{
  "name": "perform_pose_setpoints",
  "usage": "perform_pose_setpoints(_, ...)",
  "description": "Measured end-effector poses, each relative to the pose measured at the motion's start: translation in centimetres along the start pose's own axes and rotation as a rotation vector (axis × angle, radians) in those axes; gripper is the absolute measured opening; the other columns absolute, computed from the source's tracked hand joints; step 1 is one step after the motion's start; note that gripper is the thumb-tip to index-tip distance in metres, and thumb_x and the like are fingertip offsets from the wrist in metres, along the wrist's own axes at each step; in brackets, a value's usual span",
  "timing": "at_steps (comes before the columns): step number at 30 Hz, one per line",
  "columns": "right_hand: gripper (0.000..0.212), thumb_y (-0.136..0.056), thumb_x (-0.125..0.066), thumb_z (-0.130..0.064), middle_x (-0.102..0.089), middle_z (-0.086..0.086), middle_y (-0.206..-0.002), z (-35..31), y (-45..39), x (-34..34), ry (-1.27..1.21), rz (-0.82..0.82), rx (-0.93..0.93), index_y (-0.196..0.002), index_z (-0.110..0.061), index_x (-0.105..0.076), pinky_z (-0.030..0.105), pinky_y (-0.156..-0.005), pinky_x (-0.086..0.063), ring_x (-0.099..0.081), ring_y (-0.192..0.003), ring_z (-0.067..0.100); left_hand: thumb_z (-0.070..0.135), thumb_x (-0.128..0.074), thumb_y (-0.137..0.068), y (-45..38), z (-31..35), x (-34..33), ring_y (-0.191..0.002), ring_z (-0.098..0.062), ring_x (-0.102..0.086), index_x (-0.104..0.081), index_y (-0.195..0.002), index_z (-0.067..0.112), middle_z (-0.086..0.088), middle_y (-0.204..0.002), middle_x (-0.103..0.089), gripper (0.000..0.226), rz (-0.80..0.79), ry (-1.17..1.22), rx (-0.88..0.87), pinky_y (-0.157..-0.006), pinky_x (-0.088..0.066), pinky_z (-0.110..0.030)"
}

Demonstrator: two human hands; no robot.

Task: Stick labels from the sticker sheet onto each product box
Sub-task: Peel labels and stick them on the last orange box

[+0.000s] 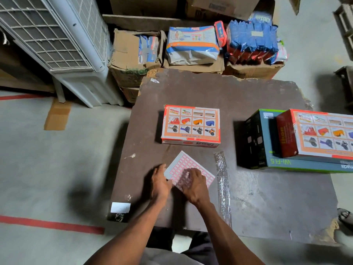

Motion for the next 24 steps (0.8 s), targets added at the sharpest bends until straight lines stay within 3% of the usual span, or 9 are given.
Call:
perform_pose_setpoints(4,0.056,-0.088,-0.068,-0.026,-0.042,0.002,-0.151,0.1,0.0,-0.1,0.018,-0.001,0.011,-0.140,-0.023,-0.050,0.042,-0.104,-0.044,-0.044,-0.124,0.033,0.002,-0.078,-0.071,0.2,0.9,0.1,-0.089,-0.029,-0.069,-0.068,-0.115,0.010,-0.009,-0.100,-0.073,0.046,-0.032,-0.046,-0.035,-0.080,-0.056,-0.037)
perform_pose_setpoints(7,0.055,-0.087,-0.070,-0.028,-0.046,0.000,-0.147,0.2,-0.1,0.1,0.005,-0.004,0.017,-0.139,-0.023,-0.051,0.040,-0.103,-0.043,-0.047,-0.123,0.031,0.012,-0.083,-0.073,-0.2,0.8,-0.3,-0.080,-0.023,-0.071,-0.069,-0.113,0.012,-0.005,-0.096,-0.076,0.043,-0.080,-0.001,-0.002,-0.073,-0.056,-0.031)
perform_pose_setpoints(10,0.057,-0.087,-0.072,-0.028,-0.049,0.000,-0.143,0.5,-0.1,0.3,-0.035,0.002,0.015,-0.140,-0.022,-0.051,0.037,-0.103,-0.041,-0.047,-0.124,0.029,0.018,-0.085,-0.070,-0.4,0.3,-1.1,-0.077,-0.019,-0.073,-0.073,-0.108,0.017,-0.002,-0.090,-0.078,0.040,-0.143,0.138,0.081,-0.075,-0.061,-0.036)
perform_pose_setpoints(12,0.058,-0.088,-0.074,-0.027,-0.050,0.002,-0.142,0.7,-0.2,0.5,-0.067,0.003,0.016,-0.141,-0.020,-0.051,0.037,-0.103,-0.042,-0.047,-0.126,0.029,0.008,-0.083,-0.073,-0.3,0.1,-1.4,-0.078,-0.019,-0.073,-0.073,-0.098,0.017,-0.004,-0.092,-0.079,0.028,-0.185,0.318,0.143,-0.079,-0.061,-0.037)
perform_pose_setpoints(19,0.042,-0.086,-0.073,-0.015,-0.061,0.010,-0.127,0.0,0.5,2.1,-0.172,0.124,0.083,-0.127,-0.014,-0.066,0.037,-0.106,-0.044,-0.055,-0.118,0.027,-0.001,-0.068,-0.091,1.6,1.5,0.4,-0.089,-0.020,-0.073,-0.071,-0.108,0.006,-0.011,-0.103,-0.077,0.018,-0.399,0.789,0.243,-0.083,-0.058,-0.032)
perform_pose_setpoints(22,0.026,-0.088,-0.070,-0.008,-0.065,0.009,-0.115,-1.6,1.4,3.4,-0.257,0.206,0.152,-0.114,-0.013,-0.071,0.016,-0.095,-0.045,-0.058,-0.102,0.014,0.001,-0.066,-0.093,2.2,2.3,1.5,-0.095,-0.023,-0.074,-0.070,-0.114,0.002,-0.013,-0.107,-0.077,0.022,-0.425,0.838,0.233,-0.090,-0.058,-0.036)
perform_pose_setpoints(24,0.016,-0.090,-0.067,-0.010,-0.067,0.001,-0.104,-2.8,2.0,4.3,-0.328,0.233,0.165,-0.103,-0.017,-0.071,0.016,-0.084,-0.048,-0.060,-0.092,0.009,0.001,-0.063,-0.094,2.6,3.0,1.8,-0.101,-0.025,-0.073,-0.069,-0.119,0.001,-0.014,-0.113,-0.076,0.025,-0.454,0.875,0.223,-0.092,-0.058,-0.036)
Point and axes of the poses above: each hand's wrist, its own y-axis away from the middle knuckle, its own x-axis out of the back of the hand, z = x × y, the point moved 6 cm from there along -y, towards the middle knuckle
